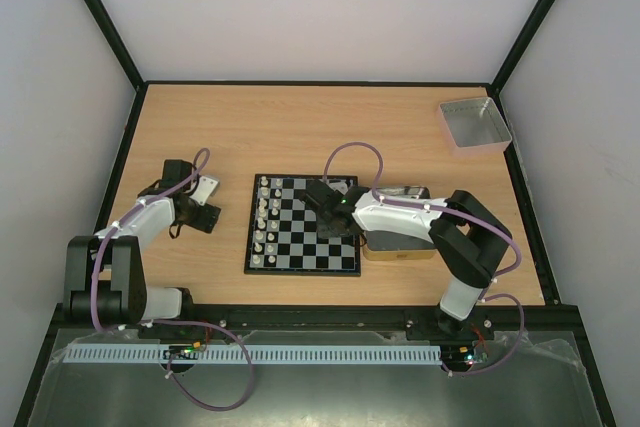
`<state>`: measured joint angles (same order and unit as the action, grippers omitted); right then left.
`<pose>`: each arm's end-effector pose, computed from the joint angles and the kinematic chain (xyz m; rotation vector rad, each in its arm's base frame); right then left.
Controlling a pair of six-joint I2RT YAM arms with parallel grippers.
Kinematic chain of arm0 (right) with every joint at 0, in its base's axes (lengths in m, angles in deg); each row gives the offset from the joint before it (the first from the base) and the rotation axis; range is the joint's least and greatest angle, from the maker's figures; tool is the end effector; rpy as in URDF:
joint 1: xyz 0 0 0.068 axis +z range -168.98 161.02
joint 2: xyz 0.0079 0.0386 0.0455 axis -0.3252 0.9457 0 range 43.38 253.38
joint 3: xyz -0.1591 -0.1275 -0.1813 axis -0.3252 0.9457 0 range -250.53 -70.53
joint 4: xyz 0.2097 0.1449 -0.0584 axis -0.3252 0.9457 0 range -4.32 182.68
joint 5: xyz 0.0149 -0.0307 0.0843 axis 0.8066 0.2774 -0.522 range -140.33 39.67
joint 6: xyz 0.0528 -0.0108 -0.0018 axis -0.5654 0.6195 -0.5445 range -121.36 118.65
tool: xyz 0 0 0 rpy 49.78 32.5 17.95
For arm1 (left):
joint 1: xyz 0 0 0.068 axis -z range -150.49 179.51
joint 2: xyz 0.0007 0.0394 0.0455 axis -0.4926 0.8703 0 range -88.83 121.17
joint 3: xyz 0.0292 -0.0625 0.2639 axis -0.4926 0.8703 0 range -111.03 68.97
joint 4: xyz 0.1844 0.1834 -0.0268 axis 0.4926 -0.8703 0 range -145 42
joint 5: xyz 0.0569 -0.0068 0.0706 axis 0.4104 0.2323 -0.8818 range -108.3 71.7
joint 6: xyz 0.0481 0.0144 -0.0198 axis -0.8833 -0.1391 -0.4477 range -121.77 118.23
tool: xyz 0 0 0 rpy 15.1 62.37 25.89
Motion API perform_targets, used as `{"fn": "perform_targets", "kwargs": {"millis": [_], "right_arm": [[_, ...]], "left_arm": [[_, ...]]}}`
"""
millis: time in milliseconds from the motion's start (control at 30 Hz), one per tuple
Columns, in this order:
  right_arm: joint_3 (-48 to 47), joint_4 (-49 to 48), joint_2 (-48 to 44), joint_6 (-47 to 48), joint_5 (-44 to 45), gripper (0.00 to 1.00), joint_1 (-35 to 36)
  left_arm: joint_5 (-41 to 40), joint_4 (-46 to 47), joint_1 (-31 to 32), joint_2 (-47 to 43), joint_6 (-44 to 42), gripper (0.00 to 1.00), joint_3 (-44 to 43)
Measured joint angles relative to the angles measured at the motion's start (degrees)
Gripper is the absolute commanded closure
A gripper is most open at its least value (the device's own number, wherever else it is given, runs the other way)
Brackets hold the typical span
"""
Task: Set up the chess pieces on the board
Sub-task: Place the chess piece on the chessboard.
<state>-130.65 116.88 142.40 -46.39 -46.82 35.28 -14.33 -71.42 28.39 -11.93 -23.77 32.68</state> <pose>0.1928 0.2642 0.1641 -0.2139 2.8446 0.3250 0.2332 0.0021 0.1582 0.5075 2.6355 0.0329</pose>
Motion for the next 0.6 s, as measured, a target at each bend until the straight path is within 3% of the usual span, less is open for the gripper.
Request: {"fn": "perform_targets", "kwargs": {"millis": [600], "right_arm": [[0.02,-0.04,0.00,-0.42,0.92,0.78,0.00]], "left_arm": [[0.00,-0.02,0.22,0.02,0.00,0.23,0.00]]}}
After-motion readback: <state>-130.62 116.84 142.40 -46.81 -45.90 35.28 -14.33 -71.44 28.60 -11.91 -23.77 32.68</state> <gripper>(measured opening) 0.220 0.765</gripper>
